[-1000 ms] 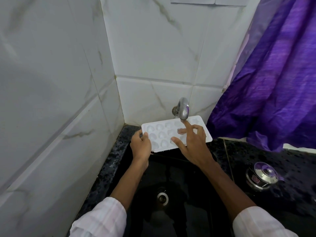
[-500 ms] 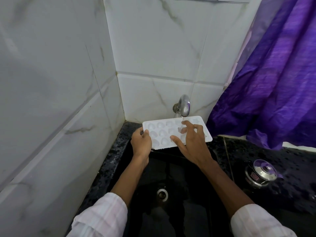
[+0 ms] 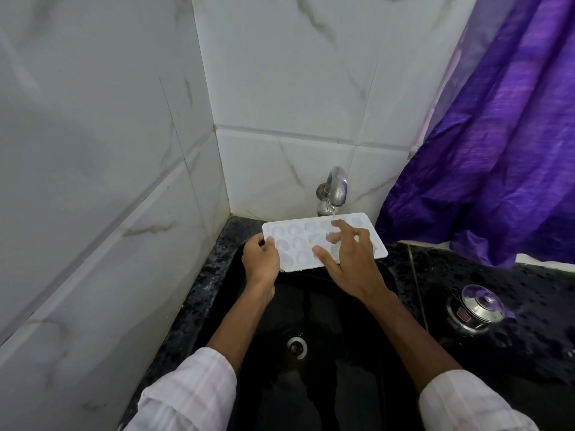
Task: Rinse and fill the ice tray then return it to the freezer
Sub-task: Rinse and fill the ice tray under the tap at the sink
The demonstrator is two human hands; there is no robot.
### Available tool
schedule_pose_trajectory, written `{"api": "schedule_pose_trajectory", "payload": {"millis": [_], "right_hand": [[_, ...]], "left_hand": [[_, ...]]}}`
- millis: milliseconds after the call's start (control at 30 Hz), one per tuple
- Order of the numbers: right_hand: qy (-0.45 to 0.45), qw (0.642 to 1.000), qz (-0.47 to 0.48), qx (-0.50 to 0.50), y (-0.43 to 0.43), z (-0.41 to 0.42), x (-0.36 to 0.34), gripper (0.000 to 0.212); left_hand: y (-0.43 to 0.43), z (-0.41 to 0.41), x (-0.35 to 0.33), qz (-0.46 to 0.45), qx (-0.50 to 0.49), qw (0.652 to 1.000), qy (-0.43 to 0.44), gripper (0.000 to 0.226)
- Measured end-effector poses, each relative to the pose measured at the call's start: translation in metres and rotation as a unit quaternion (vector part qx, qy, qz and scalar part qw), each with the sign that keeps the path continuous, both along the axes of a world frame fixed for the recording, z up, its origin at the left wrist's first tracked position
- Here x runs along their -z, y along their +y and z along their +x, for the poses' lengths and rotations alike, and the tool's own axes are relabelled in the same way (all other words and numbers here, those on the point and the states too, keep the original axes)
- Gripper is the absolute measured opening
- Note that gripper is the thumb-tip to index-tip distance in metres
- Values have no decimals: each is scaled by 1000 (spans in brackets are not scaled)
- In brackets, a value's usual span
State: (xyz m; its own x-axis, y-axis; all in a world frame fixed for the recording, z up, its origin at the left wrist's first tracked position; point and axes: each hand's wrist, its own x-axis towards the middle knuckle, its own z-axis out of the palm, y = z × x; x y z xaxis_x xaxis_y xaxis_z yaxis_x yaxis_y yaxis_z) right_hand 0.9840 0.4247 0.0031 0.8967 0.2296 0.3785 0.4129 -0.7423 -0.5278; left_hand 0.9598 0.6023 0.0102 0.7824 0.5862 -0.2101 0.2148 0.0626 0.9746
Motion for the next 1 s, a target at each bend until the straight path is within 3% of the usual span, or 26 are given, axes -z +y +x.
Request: {"api": "schedule_pose_trajectory", "payload": {"millis": [167, 333, 467, 667, 1000], "right_hand": [[-3, 1000, -12, -9, 0, 1, 2, 72], [2, 1000, 22, 16, 4, -1, -1, 60], [-5, 999, 24, -21, 3, -2, -1, 65], [-40, 997, 70, -1, 0, -7, -4, 66], [-20, 999, 43, -18, -5, -8, -2, 68]], "left_hand": [[1, -1, -1, -11, -10, 1000, -3, 25], [-1, 0, -1, -12, -5, 1000, -8, 26], [-1, 0, -1, -11, -20, 1000, -10, 26], [4, 3, -2, -18, -27, 999, -20, 27], [8, 14, -3, -49, -42, 998, -10, 29]]}}
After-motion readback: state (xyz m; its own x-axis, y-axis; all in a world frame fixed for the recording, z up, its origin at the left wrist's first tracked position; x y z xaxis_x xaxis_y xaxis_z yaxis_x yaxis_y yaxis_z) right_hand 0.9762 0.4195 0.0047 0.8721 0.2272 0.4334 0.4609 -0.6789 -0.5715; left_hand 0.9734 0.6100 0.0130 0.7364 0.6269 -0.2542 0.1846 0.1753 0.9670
